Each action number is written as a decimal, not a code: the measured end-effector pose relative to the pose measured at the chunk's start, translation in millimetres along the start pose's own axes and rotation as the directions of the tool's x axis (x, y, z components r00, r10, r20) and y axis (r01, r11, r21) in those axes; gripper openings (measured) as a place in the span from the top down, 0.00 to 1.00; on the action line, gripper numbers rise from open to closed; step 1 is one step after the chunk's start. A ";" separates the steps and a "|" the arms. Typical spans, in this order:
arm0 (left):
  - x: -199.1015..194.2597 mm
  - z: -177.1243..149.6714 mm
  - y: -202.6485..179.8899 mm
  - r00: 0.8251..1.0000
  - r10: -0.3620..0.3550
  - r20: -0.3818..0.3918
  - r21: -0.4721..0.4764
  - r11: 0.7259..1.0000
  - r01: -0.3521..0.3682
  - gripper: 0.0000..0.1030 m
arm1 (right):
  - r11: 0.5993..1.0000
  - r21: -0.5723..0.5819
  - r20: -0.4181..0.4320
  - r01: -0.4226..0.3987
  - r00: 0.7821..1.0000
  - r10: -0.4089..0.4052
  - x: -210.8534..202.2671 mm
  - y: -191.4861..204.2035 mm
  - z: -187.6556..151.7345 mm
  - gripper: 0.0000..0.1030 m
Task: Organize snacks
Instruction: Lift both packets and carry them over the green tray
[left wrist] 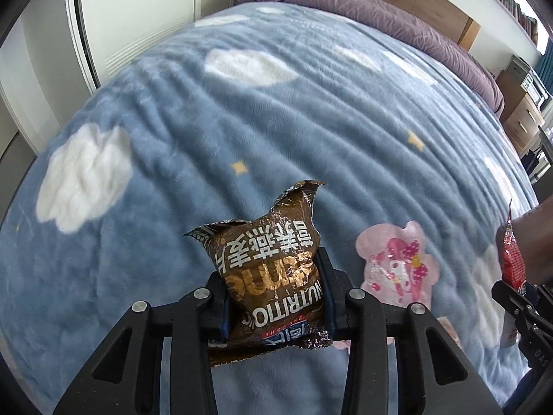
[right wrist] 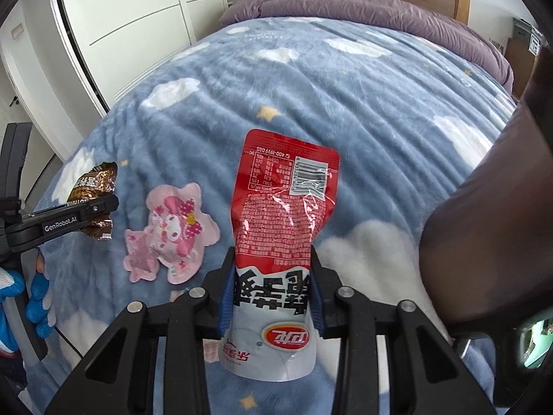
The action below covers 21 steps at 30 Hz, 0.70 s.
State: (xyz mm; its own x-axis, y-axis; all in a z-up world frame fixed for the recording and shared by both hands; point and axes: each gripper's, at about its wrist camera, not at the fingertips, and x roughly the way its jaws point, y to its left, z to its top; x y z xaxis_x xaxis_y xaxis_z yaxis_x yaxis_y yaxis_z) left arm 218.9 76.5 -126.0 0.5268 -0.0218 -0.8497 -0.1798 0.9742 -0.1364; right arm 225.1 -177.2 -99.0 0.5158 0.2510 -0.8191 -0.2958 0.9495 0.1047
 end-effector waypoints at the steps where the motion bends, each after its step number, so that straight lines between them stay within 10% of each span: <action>1: -4.7 -0.1 -0.2 1.000 0.000 0.007 0.003 1.000 0.000 0.67 | 1.000 -0.002 0.007 -0.001 1.000 0.001 -5.6 1.7 0.1 0.51; 21: -107.8 -42.9 4.3 0.997 -0.016 0.080 0.073 0.997 0.011 0.67 | 1.000 -0.019 0.081 0.000 0.997 0.001 -117.2 28.5 -45.1 0.50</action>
State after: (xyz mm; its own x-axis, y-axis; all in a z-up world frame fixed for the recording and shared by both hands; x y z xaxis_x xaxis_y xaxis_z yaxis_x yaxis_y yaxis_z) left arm 125.7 73.4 -56.8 0.5944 -0.0197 -0.8039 -0.1132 0.9877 -0.1079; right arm 120.0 -188.0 -25.5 0.5788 0.2666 -0.7707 -0.3108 0.9458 0.0938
